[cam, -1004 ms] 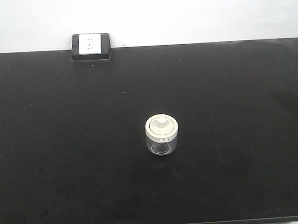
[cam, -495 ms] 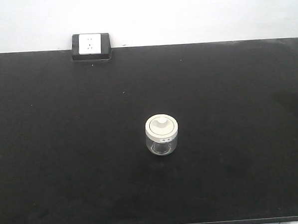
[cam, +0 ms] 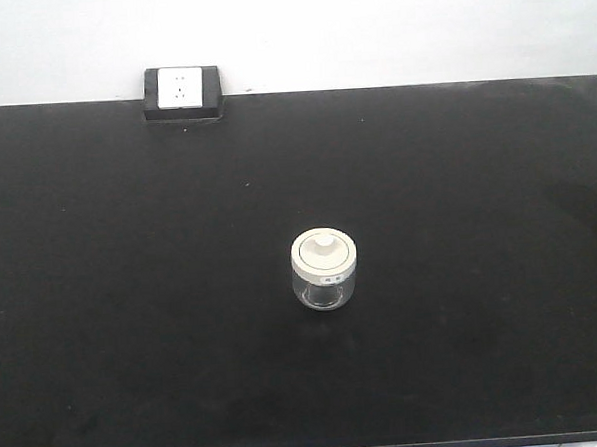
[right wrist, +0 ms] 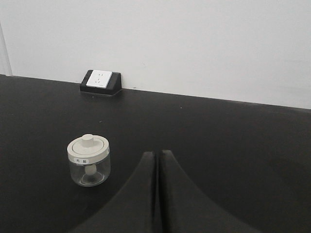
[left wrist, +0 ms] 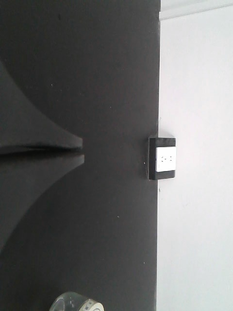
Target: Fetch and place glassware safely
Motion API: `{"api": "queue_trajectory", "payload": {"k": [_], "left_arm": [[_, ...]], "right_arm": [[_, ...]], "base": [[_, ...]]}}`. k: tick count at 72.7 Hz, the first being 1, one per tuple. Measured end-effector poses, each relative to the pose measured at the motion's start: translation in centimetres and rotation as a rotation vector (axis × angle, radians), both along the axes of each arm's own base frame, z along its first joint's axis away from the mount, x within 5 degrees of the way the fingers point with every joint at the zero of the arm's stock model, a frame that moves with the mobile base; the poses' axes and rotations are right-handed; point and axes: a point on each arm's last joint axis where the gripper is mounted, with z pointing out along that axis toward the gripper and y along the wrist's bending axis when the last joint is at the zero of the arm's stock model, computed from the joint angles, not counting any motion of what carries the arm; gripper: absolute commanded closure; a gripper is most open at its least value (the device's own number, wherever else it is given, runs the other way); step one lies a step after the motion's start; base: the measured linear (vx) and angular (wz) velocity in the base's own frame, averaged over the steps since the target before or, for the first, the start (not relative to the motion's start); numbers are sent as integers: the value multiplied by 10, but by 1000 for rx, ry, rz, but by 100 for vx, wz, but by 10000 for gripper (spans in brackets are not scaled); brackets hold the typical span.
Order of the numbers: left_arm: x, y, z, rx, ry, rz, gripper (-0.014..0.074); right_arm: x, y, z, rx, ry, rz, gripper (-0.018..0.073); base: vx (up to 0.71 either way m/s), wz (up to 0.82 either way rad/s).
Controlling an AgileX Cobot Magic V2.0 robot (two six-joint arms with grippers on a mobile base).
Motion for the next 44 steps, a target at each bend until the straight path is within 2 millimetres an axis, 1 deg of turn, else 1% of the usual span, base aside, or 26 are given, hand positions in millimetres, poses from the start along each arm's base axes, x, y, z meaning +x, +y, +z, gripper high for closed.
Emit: {"api": "queue_trajectory", "payload": {"k": [14,21,28,34,44], "left_arm": [[0,0,0,0,-1,0,603],[-1,0,-5,0,-7,-1,603],[-2,0,-19,3,2,-1,603],[-1,0,-38,23,16,-3,603],[4,-1,-63,35,9,-12,603]], "right_arm": [[0,0,0,0,0,0,567],[0,0,0,0,1,0,567],[0,0,0,0,1,0,567],[0,0,0,0,1,0,567],[0,0,0,0,1,0,567]], "base": [[0,0],[0,0],[0,0],[0,0],[0,0]]}}
